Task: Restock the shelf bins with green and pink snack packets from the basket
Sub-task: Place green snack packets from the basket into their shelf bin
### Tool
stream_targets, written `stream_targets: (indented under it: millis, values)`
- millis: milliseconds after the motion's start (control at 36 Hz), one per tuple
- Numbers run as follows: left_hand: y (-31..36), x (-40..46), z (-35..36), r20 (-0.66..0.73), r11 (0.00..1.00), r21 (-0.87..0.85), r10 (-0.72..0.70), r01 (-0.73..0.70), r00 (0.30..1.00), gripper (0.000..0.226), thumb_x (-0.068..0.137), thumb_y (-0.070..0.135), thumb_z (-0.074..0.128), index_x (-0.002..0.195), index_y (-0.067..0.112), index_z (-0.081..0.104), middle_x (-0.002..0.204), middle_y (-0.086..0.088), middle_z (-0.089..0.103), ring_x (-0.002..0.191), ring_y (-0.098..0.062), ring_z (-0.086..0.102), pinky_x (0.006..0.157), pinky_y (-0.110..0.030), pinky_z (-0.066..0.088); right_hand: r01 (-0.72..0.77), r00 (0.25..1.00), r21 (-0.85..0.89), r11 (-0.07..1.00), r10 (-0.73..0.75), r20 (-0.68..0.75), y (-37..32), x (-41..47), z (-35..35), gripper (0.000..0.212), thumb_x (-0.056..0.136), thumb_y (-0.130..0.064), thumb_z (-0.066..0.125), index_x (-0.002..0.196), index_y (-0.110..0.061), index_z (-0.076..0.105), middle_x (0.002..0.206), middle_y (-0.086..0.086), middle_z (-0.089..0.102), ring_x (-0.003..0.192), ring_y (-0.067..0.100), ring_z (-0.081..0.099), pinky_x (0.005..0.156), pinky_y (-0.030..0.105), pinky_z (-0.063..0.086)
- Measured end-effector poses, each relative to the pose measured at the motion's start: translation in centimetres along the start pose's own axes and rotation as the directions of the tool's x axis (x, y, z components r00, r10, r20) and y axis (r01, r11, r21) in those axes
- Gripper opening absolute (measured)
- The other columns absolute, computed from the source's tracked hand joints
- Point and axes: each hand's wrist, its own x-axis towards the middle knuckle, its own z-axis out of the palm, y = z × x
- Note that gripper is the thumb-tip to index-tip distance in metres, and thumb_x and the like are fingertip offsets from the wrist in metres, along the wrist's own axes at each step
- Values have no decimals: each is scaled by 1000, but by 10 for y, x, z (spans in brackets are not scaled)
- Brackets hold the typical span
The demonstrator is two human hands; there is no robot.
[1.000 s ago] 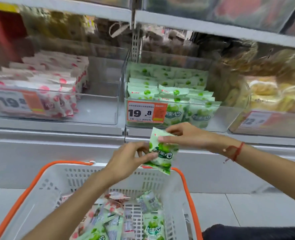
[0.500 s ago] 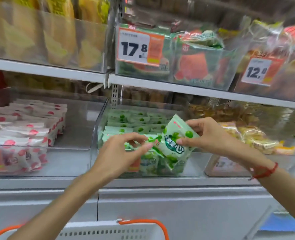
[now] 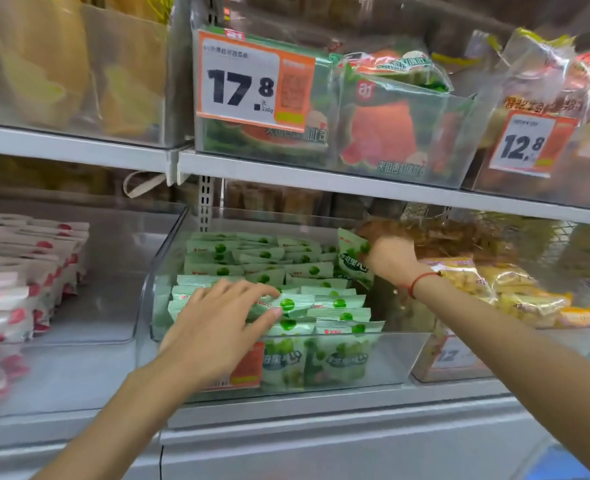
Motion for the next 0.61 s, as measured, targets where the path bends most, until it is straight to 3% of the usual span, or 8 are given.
stream_targets:
  millis: [83, 111, 194, 278, 361, 472, 611]
  values:
    - [-1, 0, 1, 19, 1000, -23, 2, -2, 1000, 48, 93, 62, 20, 137, 48, 32, 138, 27, 38, 130, 1, 29, 106, -27, 22, 47, 926, -43, 998, -27, 377, -7, 17, 5, 45, 95, -19, 54, 136, -2, 45, 138, 15, 47, 125, 30, 48, 98, 34, 41]
    - [-2, 0, 1, 24, 1000, -26, 4, -3, 1000, 48, 93, 62, 18, 137, 49, 31, 138, 27, 37, 129, 2, 29, 106, -27, 22, 70, 908, -21, 997, -55, 415, -10, 20, 9, 43, 95, -17, 54, 135, -1, 46, 138, 15, 48, 123, 28, 48, 97, 31, 40]
    - [-3, 1, 3, 37, 999, -38, 8, -7, 999, 49, 91, 64, 15, 137, 51, 28, 138, 29, 34, 128, 2, 29, 106, -26, 21, 110, 946, 50, 993, -120, 301, -11, 31, 30, 32, 90, -4, 55, 122, -5, 59, 127, 11, 57, 109, 23, 55, 86, 25, 44]
    - [-4, 3, 3, 32, 999, -48, 10, -9, 999, 48, 92, 63, 14, 136, 52, 27, 137, 31, 33, 128, 2, 29, 105, -26, 20, 145, 975, 30, 989, -148, 165, -10, 38, 47, 35, 87, -5, 60, 120, -16, 63, 135, 7, 51, 129, 27, 43, 104, 32, 35]
    - [-4, 4, 4, 14, 999, -31, 15, -14, 1000, 47, 92, 63, 13, 136, 53, 26, 137, 31, 33, 128, 2, 29, 104, -25, 21, 191, 981, -74, 979, -192, -9, -14, 39, 53, 35, 87, -7, 61, 119, -22, 63, 138, 8, 44, 132, 31, 37, 99, 37, 41]
    - [-4, 3, 4, 7, 1000, -25, 10, -10, 1000, 47, 92, 61, 13, 136, 52, 28, 137, 30, 35, 128, 1, 30, 103, -26, 23, 134, 991, -58, 989, -132, 35, -14, 36, 55, 34, 91, -4, 53, 123, -12, 57, 126, 14, 56, 117, 33, 54, 90, 38, 47]
    - [-2, 2, 2, 7, 1000, -26, 8, -8, 1000, 44, 95, 59, 18, 136, 49, 32, 139, 27, 37, 129, -1, 31, 104, -27, 22, 109, 981, 85, 990, -121, 152, -6, 32, 44, 47, 84, -1, 61, 129, -12, 51, 140, 15, 40, 125, 35, 46, 101, 37, 44]
